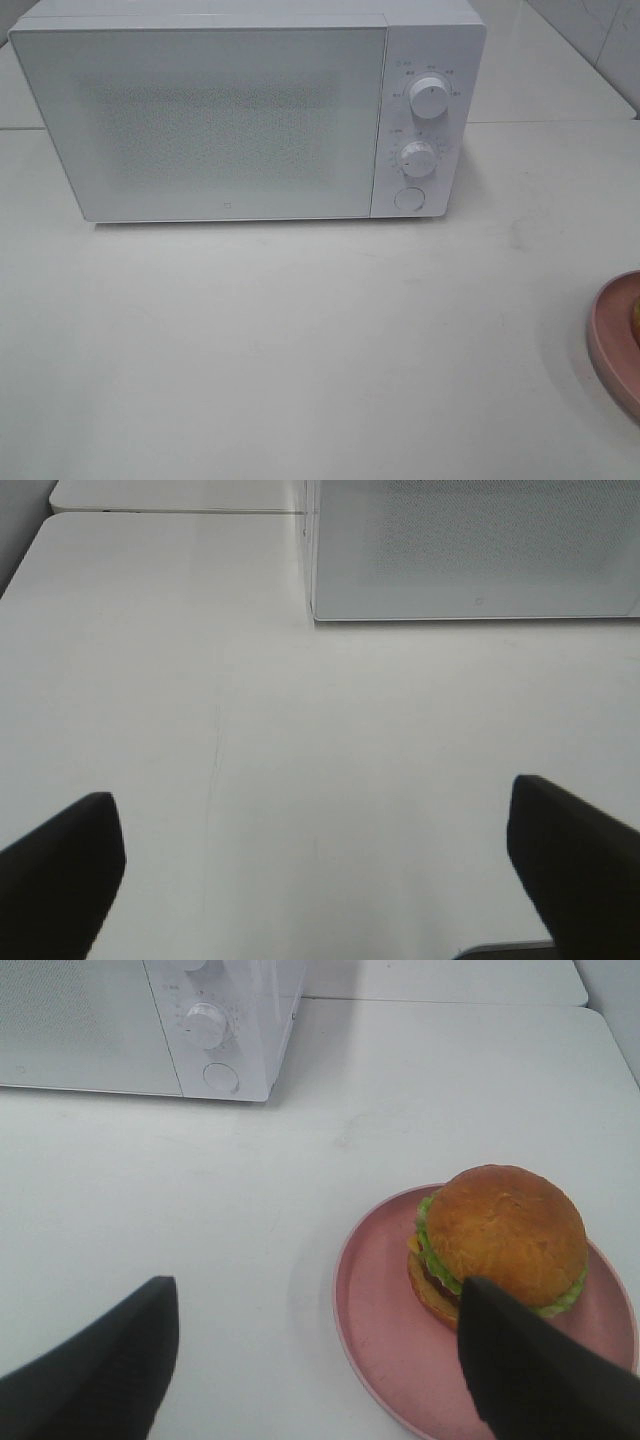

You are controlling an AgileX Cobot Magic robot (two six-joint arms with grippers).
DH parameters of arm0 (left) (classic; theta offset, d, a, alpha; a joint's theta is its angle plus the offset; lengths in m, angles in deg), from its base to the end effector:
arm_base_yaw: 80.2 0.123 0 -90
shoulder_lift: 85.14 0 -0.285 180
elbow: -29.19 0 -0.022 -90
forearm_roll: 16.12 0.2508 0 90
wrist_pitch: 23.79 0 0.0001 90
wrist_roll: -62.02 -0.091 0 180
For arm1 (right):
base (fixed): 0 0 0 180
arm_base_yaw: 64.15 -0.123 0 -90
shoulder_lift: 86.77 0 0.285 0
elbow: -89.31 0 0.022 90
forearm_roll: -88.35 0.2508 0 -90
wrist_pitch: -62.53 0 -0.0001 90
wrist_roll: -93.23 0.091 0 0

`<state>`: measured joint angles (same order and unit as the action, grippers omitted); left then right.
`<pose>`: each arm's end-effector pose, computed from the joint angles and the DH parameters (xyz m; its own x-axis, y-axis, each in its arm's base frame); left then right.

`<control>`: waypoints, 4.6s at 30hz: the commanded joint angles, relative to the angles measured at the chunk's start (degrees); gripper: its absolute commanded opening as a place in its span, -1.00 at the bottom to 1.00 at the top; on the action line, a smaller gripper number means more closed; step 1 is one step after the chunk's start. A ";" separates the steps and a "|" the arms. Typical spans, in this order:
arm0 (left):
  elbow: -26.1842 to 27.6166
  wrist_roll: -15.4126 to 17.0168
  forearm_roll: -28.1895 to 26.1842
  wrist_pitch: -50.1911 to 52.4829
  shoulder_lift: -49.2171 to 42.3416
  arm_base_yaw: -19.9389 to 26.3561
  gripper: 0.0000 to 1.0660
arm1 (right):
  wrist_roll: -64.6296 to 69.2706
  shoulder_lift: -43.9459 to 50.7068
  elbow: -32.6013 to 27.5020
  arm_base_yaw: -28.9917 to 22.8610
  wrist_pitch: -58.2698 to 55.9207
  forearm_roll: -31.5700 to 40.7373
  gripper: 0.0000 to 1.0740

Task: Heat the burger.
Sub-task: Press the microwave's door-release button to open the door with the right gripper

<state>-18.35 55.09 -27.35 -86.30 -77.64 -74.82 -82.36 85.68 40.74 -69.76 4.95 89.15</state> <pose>-0.0084 -0.0166 0.2810 -0.4515 -0.0133 -0.8922 0.0741 0.9959 -0.0523 -0.0034 0.0007 0.2819 -0.4077 0.0447 -0.9120 -0.0744 0.9939 0.0820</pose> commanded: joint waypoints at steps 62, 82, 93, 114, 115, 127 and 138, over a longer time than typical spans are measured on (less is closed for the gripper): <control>-0.06 0.00 -0.06 1.03 -1.32 -0.34 0.81 | -0.23 -26.01 -1.78 0.11 29.11 0.29 0.40; -0.06 0.00 -0.06 1.03 -1.32 -0.34 0.81 | -0.23 -47.04 -6.30 0.11 61.08 0.17 0.40; -0.06 0.00 -0.06 1.03 -1.32 -0.34 0.81 | -0.29 -58.96 -10.83 0.11 82.28 0.74 0.40; -0.06 0.00 -0.06 1.03 -1.32 -0.34 0.81 | -20.97 -75.52 -10.83 -17.42 102.67 26.41 0.40; -0.06 0.00 -0.06 1.03 -1.32 -0.34 0.81 | -21.89 -76.78 -10.83 -20.05 105.37 28.76 0.40; -0.06 0.00 -0.06 1.03 -1.32 -0.34 0.81 | -25.38 -84.86 -10.83 -33.29 120.09 45.49 0.40; -0.06 0.00 -0.06 1.03 -1.32 -0.34 0.81 | -25.78 -91.67 -8.37 -42.69 125.76 55.23 0.40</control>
<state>-18.35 55.09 -27.35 -86.24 -77.64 -74.82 -107.05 -4.85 30.95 -111.02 129.63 142.72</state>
